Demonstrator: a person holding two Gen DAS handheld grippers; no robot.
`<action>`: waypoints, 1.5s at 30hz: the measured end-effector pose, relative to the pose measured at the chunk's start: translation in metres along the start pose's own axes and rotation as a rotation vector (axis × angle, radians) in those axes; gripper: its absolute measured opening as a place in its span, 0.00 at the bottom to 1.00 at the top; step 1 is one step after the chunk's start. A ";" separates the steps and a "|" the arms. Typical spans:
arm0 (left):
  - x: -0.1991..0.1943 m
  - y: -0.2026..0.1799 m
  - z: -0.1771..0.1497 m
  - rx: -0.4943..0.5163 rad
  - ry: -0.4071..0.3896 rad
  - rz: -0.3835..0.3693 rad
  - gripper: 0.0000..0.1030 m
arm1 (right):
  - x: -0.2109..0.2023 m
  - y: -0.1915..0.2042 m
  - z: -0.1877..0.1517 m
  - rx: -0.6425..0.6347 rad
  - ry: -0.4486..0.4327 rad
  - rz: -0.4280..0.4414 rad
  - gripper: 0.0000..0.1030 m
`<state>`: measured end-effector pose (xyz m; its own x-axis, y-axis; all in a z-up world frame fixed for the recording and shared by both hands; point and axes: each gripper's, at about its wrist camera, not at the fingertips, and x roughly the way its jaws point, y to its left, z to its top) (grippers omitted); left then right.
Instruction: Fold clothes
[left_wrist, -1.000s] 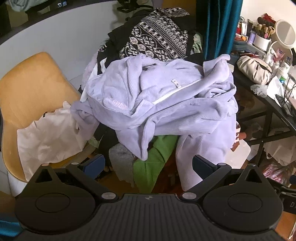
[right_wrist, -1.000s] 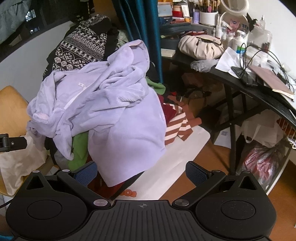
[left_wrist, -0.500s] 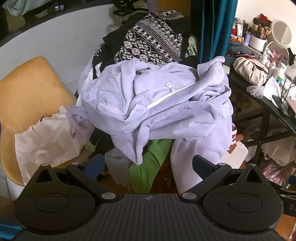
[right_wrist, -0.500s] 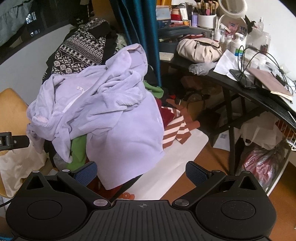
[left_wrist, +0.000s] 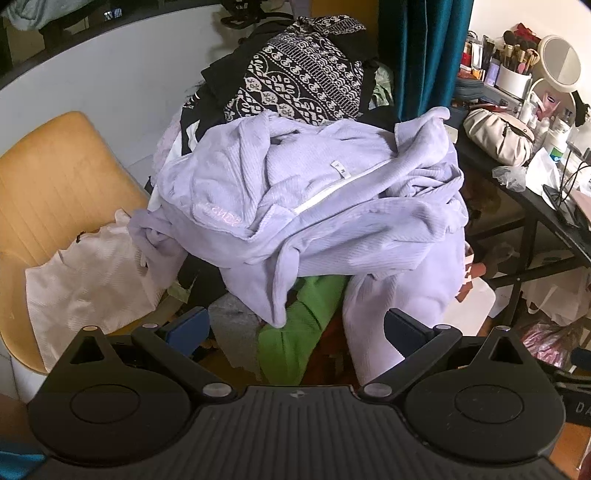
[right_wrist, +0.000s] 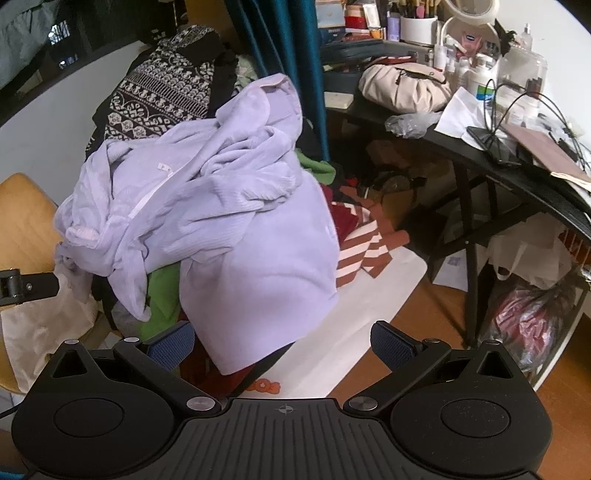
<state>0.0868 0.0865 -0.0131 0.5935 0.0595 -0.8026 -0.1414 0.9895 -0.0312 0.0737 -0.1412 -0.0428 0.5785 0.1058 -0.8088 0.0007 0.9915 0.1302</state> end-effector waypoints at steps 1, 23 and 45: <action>0.001 0.003 0.000 -0.001 0.001 0.005 0.99 | 0.002 0.003 0.001 -0.004 0.006 0.001 0.99; 0.098 0.134 0.106 0.057 0.006 -0.151 0.99 | 0.074 0.151 0.078 0.140 0.037 -0.247 0.99; 0.169 0.175 0.188 0.222 -0.041 -0.232 0.99 | 0.133 0.205 0.149 0.150 0.016 -0.368 0.99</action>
<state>0.3113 0.2944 -0.0428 0.6216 -0.1699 -0.7647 0.1746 0.9817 -0.0762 0.2724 0.0651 -0.0381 0.5050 -0.2521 -0.8255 0.3250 0.9416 -0.0887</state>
